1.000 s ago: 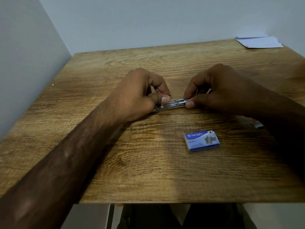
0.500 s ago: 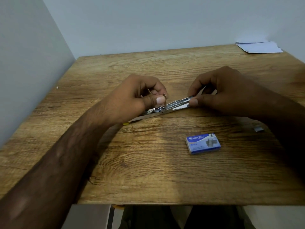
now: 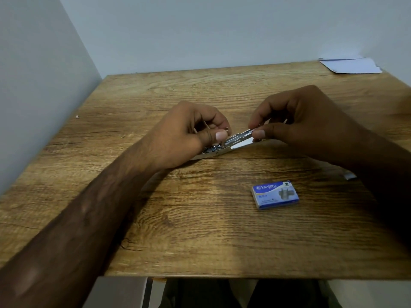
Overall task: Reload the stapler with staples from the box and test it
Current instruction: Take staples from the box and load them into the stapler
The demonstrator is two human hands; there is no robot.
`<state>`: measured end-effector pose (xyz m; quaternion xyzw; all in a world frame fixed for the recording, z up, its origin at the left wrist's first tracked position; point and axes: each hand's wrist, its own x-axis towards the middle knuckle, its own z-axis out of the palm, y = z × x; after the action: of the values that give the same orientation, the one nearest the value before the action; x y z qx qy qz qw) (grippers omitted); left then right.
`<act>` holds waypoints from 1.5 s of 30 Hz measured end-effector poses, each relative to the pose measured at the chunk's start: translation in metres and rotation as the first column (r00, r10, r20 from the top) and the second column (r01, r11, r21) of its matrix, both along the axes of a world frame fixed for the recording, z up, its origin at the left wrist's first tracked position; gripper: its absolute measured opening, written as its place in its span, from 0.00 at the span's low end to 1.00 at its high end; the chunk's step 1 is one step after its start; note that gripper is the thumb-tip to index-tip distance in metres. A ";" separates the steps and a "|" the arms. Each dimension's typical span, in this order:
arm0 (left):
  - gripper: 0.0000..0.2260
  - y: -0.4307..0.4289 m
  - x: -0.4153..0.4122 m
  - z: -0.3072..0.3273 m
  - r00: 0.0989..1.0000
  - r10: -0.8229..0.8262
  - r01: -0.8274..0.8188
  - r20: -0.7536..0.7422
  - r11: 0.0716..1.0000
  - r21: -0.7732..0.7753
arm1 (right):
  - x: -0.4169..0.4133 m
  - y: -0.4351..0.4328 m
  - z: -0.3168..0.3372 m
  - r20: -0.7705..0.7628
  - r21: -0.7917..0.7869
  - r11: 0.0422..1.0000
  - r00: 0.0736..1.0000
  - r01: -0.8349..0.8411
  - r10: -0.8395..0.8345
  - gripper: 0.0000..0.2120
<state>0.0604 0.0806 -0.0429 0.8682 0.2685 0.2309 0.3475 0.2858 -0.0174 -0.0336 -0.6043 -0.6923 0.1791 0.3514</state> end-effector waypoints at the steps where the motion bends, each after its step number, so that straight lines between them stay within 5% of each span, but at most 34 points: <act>1: 0.03 0.000 0.000 0.000 1.000 0.006 -0.006 -0.002 1.000 -0.001 | 0.000 0.000 0.000 0.001 0.001 1.000 1.000 -0.001 0.001 0.07; 14: 0.06 -0.008 0.000 0.004 0.994 -0.013 0.038 0.106 0.970 -0.239 | 0.003 0.001 0.000 -0.060 0.089 0.996 0.998 0.029 -0.024 0.08; 29: 0.05 -0.006 -0.001 0.006 0.999 -0.017 0.021 0.031 0.993 -0.119 | 0.008 0.003 -0.001 0.084 -0.112 0.993 0.996 0.039 -0.029 0.09; 37: 0.08 0.002 -0.006 0.007 0.998 -0.031 0.028 -0.062 0.998 -0.052 | -0.011 0.002 -0.006 0.128 0.070 0.988 0.984 -0.136 0.127 0.18; 45: 0.10 0.004 -0.011 0.010 0.991 -0.063 0.053 -0.118 0.995 -0.083 | -0.028 0.011 -0.014 0.215 0.127 0.966 0.957 -0.227 0.197 0.15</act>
<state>0.0492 0.0850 -0.0330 0.8735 0.2728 0.1568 0.3715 0.2578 -0.0060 -0.0479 -0.5132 -0.7965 0.1013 0.3033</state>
